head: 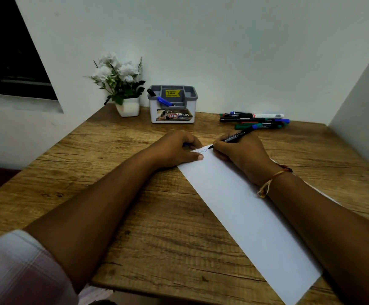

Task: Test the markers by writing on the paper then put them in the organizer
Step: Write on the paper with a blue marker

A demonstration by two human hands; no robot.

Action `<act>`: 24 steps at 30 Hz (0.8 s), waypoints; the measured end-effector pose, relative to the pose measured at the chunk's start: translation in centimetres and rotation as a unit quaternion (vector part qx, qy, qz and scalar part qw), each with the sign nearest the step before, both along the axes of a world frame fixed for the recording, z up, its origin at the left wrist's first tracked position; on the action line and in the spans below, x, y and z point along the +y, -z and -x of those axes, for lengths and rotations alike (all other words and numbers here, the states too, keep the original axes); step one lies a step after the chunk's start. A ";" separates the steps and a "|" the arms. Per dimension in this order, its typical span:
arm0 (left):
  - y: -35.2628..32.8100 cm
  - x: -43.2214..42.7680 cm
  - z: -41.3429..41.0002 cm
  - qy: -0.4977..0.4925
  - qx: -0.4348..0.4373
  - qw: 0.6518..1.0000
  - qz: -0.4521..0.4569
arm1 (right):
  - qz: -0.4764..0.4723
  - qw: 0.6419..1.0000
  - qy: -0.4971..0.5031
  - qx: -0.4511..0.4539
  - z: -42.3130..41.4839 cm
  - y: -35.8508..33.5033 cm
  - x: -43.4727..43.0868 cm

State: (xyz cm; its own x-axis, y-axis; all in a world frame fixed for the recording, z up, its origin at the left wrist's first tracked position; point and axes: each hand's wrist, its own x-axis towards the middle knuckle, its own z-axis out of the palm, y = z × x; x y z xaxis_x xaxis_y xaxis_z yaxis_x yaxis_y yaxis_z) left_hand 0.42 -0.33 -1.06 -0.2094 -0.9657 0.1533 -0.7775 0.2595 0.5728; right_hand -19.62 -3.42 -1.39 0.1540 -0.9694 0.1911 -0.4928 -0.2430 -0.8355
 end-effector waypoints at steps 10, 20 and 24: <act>-0.1 0.0 0.1 0.000 0.001 1.000 -0.005 | -0.003 1.000 0.006 0.004 -0.1 0.1 0.0; 0.0 -0.1 -0.1 0.002 0.010 1.000 -0.011 | -0.012 1.000 0.010 0.010 0.0 0.1 -0.2; 0.1 -0.1 -0.1 -0.001 0.010 1.000 -0.013 | -0.015 1.000 0.010 0.014 0.1 -0.3 0.1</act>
State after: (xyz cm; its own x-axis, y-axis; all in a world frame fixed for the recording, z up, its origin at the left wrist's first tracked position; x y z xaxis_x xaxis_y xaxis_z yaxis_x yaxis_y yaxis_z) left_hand 0.48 -0.47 -1.14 -0.2048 -0.9698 0.1328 -0.7663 0.2433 0.5947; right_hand -19.70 -3.28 -1.12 0.1389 -0.9777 0.1573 -0.5203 -0.2072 -0.8284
